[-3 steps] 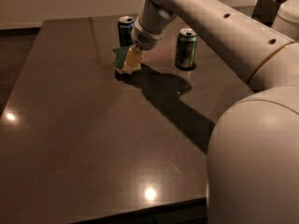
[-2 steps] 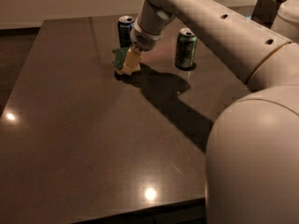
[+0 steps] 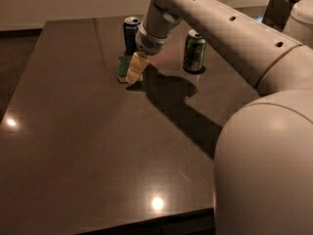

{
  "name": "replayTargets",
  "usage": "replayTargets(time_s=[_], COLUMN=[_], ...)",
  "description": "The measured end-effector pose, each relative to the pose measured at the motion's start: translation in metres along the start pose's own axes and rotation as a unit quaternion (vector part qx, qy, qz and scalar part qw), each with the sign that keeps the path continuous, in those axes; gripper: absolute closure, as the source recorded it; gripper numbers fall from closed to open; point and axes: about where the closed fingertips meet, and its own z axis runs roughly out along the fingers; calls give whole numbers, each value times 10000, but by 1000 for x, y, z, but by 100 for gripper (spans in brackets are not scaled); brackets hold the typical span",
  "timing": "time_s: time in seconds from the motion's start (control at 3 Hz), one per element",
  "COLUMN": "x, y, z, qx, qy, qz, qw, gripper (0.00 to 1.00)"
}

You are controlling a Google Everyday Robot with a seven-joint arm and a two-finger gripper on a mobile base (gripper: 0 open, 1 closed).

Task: Move sponge near pepsi can

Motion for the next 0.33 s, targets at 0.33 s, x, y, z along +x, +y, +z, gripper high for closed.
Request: replayTargets(time_s=[0.33], x=[0], y=[0], z=[0], qx=[-1], qy=[0], qz=[0], qw=[10000], gripper=[0])
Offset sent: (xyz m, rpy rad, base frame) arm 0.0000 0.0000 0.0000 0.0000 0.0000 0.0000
